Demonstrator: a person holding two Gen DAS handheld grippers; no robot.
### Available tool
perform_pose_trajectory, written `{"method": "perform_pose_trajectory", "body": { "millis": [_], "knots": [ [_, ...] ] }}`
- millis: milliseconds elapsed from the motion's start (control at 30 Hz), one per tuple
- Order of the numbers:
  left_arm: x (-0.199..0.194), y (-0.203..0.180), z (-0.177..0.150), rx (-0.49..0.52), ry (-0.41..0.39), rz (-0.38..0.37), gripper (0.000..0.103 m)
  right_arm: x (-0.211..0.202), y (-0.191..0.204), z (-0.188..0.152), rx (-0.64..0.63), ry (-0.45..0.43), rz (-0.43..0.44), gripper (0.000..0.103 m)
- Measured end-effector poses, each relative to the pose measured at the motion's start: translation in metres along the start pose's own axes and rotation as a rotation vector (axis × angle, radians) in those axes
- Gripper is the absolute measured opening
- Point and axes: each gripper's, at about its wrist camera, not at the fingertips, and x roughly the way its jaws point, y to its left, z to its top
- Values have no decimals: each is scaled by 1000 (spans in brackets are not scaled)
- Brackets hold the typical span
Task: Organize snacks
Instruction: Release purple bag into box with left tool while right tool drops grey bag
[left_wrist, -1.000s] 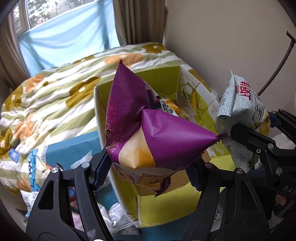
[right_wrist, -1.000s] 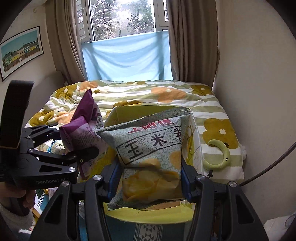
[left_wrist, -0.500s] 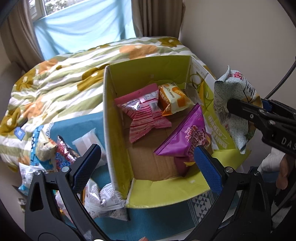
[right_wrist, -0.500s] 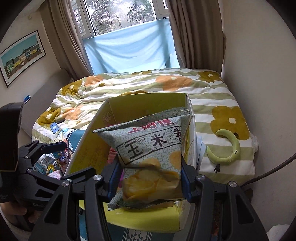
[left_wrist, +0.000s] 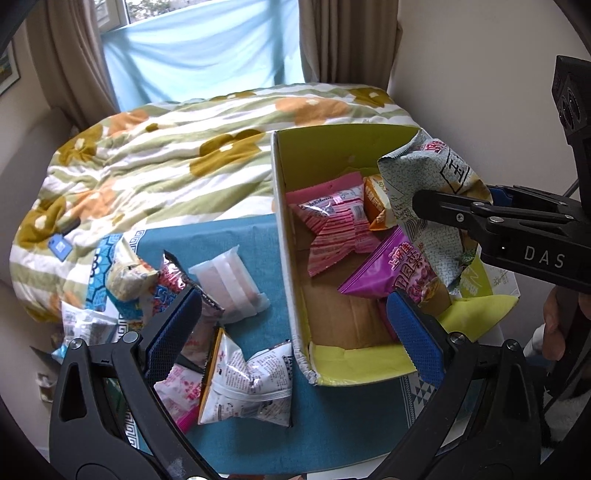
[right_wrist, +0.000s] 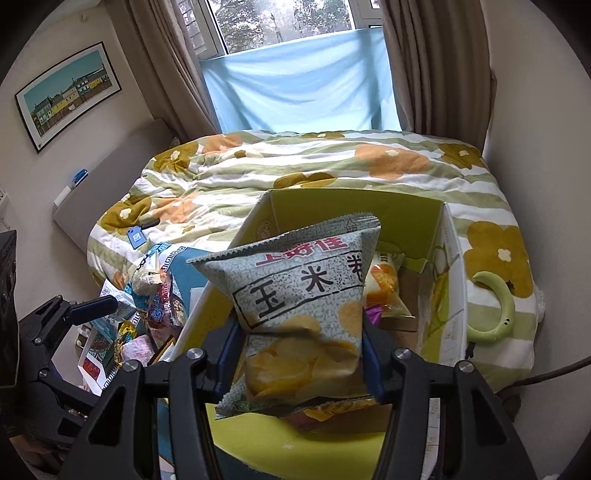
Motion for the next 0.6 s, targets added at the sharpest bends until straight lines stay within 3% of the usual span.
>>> {"method": "perform_pose_trajectory", "body": {
  "millis": [133,167,200,267,600],
  "knots": [
    [0,10,-5,-15,2,5,100,12,7,4,9,20,38,55],
    [-1,11,-6,-20,2,5,100,13,7,4,18,11,45,67],
    [-1,13,-7,-24,1,6,100,12,7,4,28,-1,51,87],
    [-1,15,-9,-27,0,6,100,10,6,2,37,-22,65,103],
    [-6,10,-10,-20,-20,-4,100,-11,-5,-16,38,-23,-27,103]
  ]
}}
